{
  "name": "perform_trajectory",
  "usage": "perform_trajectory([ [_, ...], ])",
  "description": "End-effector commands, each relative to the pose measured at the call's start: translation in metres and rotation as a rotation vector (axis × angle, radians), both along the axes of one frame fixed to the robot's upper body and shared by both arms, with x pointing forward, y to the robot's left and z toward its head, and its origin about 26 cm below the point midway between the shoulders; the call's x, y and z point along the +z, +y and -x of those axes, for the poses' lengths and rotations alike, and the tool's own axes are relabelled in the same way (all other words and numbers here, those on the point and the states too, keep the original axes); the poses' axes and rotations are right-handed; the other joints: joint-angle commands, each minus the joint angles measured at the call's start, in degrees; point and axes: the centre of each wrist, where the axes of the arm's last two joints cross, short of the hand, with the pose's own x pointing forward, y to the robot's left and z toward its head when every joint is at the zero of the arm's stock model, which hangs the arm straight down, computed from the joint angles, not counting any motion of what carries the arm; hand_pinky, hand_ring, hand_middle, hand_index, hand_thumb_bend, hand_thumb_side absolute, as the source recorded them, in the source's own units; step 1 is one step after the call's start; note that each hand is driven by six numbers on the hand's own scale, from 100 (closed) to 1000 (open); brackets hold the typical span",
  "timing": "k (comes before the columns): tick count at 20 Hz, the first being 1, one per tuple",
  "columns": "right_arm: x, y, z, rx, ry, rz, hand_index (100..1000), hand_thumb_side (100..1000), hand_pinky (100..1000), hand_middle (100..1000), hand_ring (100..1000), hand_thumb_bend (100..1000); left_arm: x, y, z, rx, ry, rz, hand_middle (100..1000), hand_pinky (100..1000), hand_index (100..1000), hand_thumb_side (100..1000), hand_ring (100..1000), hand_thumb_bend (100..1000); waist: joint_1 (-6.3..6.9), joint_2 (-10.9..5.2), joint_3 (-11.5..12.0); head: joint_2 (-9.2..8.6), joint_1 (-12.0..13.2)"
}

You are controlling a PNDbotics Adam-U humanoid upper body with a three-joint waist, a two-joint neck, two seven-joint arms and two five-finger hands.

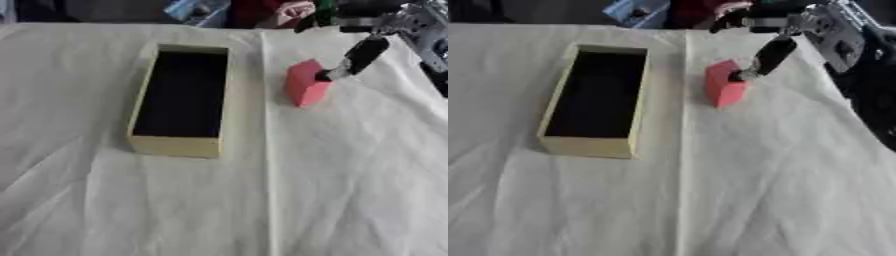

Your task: Pick up objects on the table and place them in the box.

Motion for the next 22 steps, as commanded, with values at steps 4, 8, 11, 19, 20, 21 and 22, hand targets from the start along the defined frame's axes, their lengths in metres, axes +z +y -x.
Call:
perform_trajectory([
  [4,-0.006,-0.005,-0.004,0.232,0.160,0.384,1000,384,943,965,977,427,0.010,0.000,0.003,-0.007,-0.032,-0.022,516,566,653,100,560,172,-0.77,-1.21,0.31,-0.83,-0.19],
  [8,-0.015,-0.004,-0.008,0.217,0.187,0.404,1000,314,942,965,978,438,0.010,-0.001,0.003,-0.008,-0.032,-0.021,516,567,653,100,560,173,-0.70,-1.13,0.43,-0.82,-0.27],
  [11,-0.018,-0.003,-0.010,0.210,0.197,0.408,1000,317,939,963,975,435,0.010,-0.001,0.003,-0.009,-0.032,-0.020,516,567,652,100,560,172,-0.67,-1.12,0.43,-0.88,-0.32],
  [19,-0.032,-0.002,-0.016,0.187,0.241,0.393,995,323,930,936,964,416,0.009,-0.002,0.002,-0.012,-0.029,-0.016,515,566,651,100,560,168,-0.64,-1.01,0.69,-0.98,-0.47],
  [20,-0.034,-0.002,-0.017,0.183,0.247,0.392,986,324,928,917,961,415,0.009,-0.002,0.002,-0.012,-0.029,-0.015,515,566,651,100,560,167,-0.64,-0.99,0.73,-0.94,-0.50],
  [21,-0.035,-0.002,-0.018,0.179,0.252,0.390,979,322,927,902,958,415,0.009,-0.002,0.002,-0.012,-0.028,-0.015,515,566,651,100,560,167,-0.64,-0.97,0.76,-0.92,-0.52],
  [22,-0.036,-0.002,-0.018,0.176,0.256,0.385,953,321,922,858,949,411,0.009,-0.002,0.002,-0.012,-0.028,-0.015,515,566,651,100,560,166,-0.64,-0.95,0.77,-0.90,-0.52],
])
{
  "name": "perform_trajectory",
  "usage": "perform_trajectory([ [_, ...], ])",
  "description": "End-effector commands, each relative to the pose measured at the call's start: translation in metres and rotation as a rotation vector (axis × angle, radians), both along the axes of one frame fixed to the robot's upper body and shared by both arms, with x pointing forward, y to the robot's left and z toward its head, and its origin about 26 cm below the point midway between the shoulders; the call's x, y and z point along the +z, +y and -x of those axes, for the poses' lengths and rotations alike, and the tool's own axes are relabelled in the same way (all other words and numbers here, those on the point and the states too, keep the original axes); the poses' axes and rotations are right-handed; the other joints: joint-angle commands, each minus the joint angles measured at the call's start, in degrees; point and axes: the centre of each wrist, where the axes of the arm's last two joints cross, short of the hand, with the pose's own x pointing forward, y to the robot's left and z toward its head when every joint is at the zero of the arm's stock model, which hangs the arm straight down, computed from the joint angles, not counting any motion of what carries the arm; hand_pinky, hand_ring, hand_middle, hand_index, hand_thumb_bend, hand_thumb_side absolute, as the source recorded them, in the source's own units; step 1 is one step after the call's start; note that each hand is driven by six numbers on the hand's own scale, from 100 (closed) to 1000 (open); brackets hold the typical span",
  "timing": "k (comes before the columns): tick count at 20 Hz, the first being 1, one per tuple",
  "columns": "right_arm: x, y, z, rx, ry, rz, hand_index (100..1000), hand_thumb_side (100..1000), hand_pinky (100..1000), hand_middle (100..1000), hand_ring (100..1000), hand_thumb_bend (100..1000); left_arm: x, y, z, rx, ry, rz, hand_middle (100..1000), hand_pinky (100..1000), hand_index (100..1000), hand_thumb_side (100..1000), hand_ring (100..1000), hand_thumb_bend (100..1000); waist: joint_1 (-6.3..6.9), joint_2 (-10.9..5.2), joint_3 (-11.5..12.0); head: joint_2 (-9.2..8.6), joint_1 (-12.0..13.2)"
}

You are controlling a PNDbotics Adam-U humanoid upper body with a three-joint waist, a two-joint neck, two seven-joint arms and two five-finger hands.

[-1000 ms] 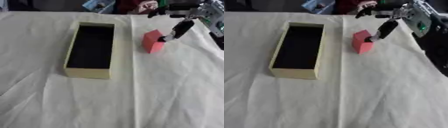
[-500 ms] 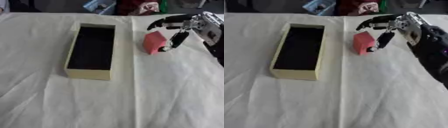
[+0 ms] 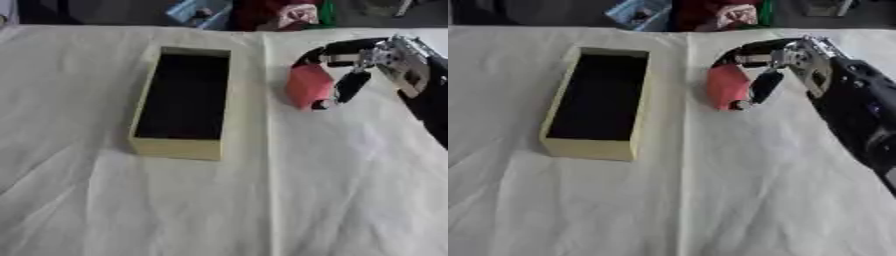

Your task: Pick up objects on the table and place them in the box.

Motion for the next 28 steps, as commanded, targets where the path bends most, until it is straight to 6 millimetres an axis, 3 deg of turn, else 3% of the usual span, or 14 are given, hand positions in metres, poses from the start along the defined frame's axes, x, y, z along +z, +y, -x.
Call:
perform_trajectory([
  [1,0.011,-0.003,-0.002,0.282,0.161,0.296,938,319,918,833,943,404,0.008,-0.001,0.003,-0.008,-0.026,-0.012,515,566,650,100,560,166,-0.65,-0.98,0.08,-0.43,-0.13],
  [5,0.015,-0.003,-0.001,0.289,0.144,0.256,849,258,902,696,902,374,0.008,-0.001,0.003,-0.008,-0.026,-0.012,515,566,650,100,560,164,-0.67,-0.97,0.04,-0.34,-0.10],
  [6,0.017,-0.002,-0.001,0.293,0.138,0.246,787,192,893,620,878,325,0.008,-0.001,0.003,-0.008,-0.026,-0.012,515,566,650,100,560,163,-0.67,-0.98,0.03,-0.30,-0.09],
  [8,0.022,-0.003,0.000,0.304,0.117,0.216,719,100,881,551,849,216,0.008,-0.001,0.003,-0.007,-0.025,-0.012,515,566,649,100,560,162,-0.66,-1.03,-0.01,-0.23,-0.07],
  [10,0.029,-0.004,0.001,0.313,0.094,0.180,668,100,870,507,826,100,0.008,-0.001,0.003,-0.008,-0.023,-0.014,515,566,649,100,561,162,-0.64,-1.08,-0.08,-0.12,-0.03],
  [15,0.053,-0.003,0.008,0.321,0.030,0.113,631,100,864,497,809,100,0.008,-0.001,0.003,-0.005,-0.022,-0.016,516,567,649,100,561,164,-0.65,-1.32,-0.24,0.14,0.04],
  [20,0.089,0.007,0.020,0.329,-0.060,0.056,614,100,861,488,799,100,0.008,0.000,0.003,-0.002,-0.022,-0.017,517,568,650,100,562,168,-0.68,-1.71,-0.40,0.52,-0.27],
  [21,0.099,0.012,0.024,0.342,-0.087,0.036,610,100,859,484,795,100,0.008,0.000,0.003,-0.002,-0.023,-0.017,517,568,650,100,562,168,-0.68,-1.80,-0.40,0.57,-0.42],
  [22,0.106,0.017,0.028,0.354,-0.108,0.019,607,211,857,484,791,100,0.008,0.000,0.003,-0.002,-0.024,-0.017,518,569,650,100,562,169,-0.68,-1.86,-0.40,0.60,-0.53],
  [23,0.116,0.024,0.032,0.375,-0.134,-0.001,606,100,855,481,787,100,0.008,0.000,0.003,-0.003,-0.024,-0.017,518,569,650,100,562,170,-0.67,-1.97,-0.38,0.67,-0.71],
  [28,0.141,0.072,0.043,0.454,-0.200,-0.064,625,100,835,484,766,100,0.009,-0.002,0.002,-0.013,-0.028,-0.017,519,570,651,100,562,174,-0.54,-2.44,-0.09,0.84,-2.19],
])
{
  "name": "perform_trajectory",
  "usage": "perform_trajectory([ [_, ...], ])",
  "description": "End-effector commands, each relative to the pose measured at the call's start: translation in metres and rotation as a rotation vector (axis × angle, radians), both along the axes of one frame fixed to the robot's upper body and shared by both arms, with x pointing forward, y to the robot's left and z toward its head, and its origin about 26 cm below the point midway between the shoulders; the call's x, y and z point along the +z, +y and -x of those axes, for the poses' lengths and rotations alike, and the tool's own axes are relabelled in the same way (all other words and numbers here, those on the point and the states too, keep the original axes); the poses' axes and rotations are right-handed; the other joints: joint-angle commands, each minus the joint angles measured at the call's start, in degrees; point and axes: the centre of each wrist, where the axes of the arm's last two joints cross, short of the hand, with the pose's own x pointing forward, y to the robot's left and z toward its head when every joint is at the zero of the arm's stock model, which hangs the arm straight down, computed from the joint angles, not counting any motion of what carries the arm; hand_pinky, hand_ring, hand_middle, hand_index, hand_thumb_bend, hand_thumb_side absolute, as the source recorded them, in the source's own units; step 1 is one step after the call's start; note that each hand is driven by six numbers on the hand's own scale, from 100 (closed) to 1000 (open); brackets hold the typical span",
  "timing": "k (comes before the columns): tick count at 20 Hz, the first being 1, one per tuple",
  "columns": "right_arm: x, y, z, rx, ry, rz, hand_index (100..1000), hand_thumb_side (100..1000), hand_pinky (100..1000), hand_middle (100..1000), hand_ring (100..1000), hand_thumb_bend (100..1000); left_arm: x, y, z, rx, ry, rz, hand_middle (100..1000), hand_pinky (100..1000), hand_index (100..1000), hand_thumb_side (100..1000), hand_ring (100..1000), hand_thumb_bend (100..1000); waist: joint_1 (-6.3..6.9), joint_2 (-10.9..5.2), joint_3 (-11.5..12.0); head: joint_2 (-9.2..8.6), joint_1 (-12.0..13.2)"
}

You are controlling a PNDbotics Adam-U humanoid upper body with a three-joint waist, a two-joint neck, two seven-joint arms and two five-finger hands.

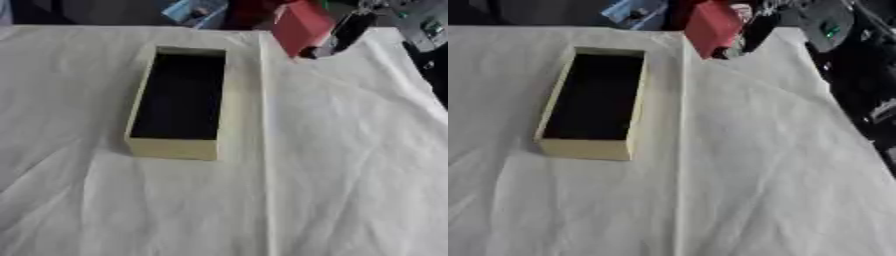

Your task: Pick up objects on the table and place them in the box.

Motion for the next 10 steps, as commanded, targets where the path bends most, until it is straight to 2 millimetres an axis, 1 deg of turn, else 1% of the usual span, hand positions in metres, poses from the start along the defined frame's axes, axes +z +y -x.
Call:
perform_trajectory([
  [1,0.024,0.032,0.010,0.219,-0.061,0.222,623,100,827,482,758,100,0.009,-0.003,0.002,-0.016,-0.031,-0.015,519,570,651,100,563,175,-0.49,-2.45,0.42,0.40,-1.29],
  [3,0.022,0.057,0.009,0.253,-0.065,0.206,621,100,816,479,743,100,0.009,-0.004,0.002,-0.026,-0.034,-0.014,520,571,652,100,563,177,-0.38,-2.57,0.91,0.39,-2.09],
  [5,0.015,0.078,0.007,0.277,-0.056,0.192,622,100,811,479,734,100,0.010,-0.006,0.001,-0.035,-0.038,-0.013,520,571,652,100,563,179,-0.34,-2.63,1.46,0.34,-2.92],
  [7,0.006,0.093,0.004,0.294,-0.043,0.178,622,100,808,479,728,100,0.011,-0.007,0.000,-0.044,-0.041,-0.012,520,572,652,100,563,179,-0.35,-2.57,2.00,0.21,-3.66],
  [10,-0.006,0.108,-0.001,0.297,-0.022,0.161,620,100,804,476,719,100,0.012,-0.009,0.000,-0.053,-0.046,-0.010,521,572,652,100,563,180,-0.47,-2.40,2.64,0.15,-4.35],
])
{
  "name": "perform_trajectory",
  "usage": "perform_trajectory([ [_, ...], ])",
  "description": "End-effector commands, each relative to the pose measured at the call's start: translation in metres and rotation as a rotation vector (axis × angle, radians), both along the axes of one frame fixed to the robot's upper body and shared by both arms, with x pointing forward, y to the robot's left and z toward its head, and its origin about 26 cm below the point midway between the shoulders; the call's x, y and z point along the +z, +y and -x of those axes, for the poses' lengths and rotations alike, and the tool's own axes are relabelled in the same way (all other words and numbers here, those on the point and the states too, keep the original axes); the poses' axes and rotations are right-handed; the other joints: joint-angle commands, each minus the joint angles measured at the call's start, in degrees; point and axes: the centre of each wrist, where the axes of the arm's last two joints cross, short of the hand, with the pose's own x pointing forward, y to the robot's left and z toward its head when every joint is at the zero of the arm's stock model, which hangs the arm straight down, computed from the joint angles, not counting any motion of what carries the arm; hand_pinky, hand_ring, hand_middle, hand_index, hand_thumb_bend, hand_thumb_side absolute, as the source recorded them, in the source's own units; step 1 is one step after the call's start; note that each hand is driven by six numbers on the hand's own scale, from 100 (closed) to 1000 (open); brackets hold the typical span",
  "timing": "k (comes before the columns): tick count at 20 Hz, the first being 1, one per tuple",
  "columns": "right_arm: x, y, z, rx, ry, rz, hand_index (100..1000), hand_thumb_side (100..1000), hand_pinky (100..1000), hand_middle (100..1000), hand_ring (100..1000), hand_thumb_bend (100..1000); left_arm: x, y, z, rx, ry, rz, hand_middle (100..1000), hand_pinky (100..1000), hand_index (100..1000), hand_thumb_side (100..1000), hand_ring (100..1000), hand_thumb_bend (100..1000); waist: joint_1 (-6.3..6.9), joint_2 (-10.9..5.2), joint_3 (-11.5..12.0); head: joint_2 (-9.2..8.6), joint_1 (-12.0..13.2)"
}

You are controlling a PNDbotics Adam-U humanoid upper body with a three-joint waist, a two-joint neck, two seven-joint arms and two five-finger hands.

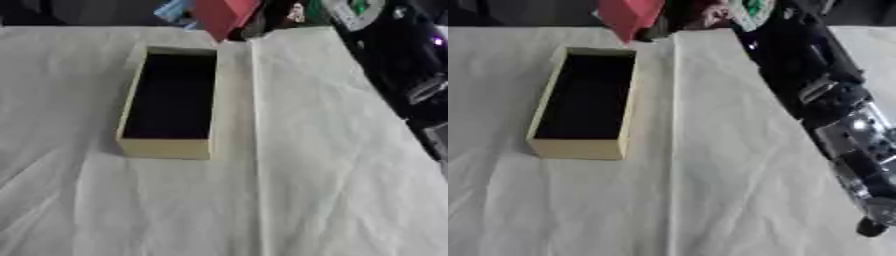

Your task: Pick up objects on the table and place them in the box.

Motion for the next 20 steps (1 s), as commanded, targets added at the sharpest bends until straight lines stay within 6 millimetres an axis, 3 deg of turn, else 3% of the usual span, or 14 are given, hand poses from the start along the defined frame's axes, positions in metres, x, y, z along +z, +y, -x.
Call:
perform_trajectory([
  [1,0.004,0.014,0.000,0.119,-0.038,0.151,619,100,803,475,716,100,0.009,-0.003,0.002,-0.021,-0.034,-0.012,521,572,652,100,563,180,-0.53,-1.96,0.31,0.04,-0.83],
  [11,-0.046,0.029,-0.020,0.041,0.045,0.167,626,100,798,482,723,100,0.011,-0.005,0.001,-0.034,-0.042,-0.006,521,571,652,100,563,182,-0.85,-1.51,1.54,-0.26,-2.05],
  [17,-0.060,0.028,-0.025,0.027,0.056,0.222,661,100,807,506,747,100,0.010,-0.005,0.001,-0.035,-0.039,-0.004,520,571,651,100,563,181,-0.89,-1.43,1.57,-0.10,-2.08],
  [18,-0.061,0.028,-0.026,0.027,0.058,0.232,687,100,816,525,761,100,0.010,-0.005,0.001,-0.034,-0.039,-0.004,520,571,651,100,563,181,-0.88,-1.43,1.60,-0.08,-2.12],
  [20,-0.062,0.029,-0.027,0.029,0.059,0.264,831,100,857,702,825,100,0.010,-0.005,0.001,-0.034,-0.037,-0.004,520,571,651,100,563,181,-0.86,-1.44,1.63,-0.06,-2.12],
])
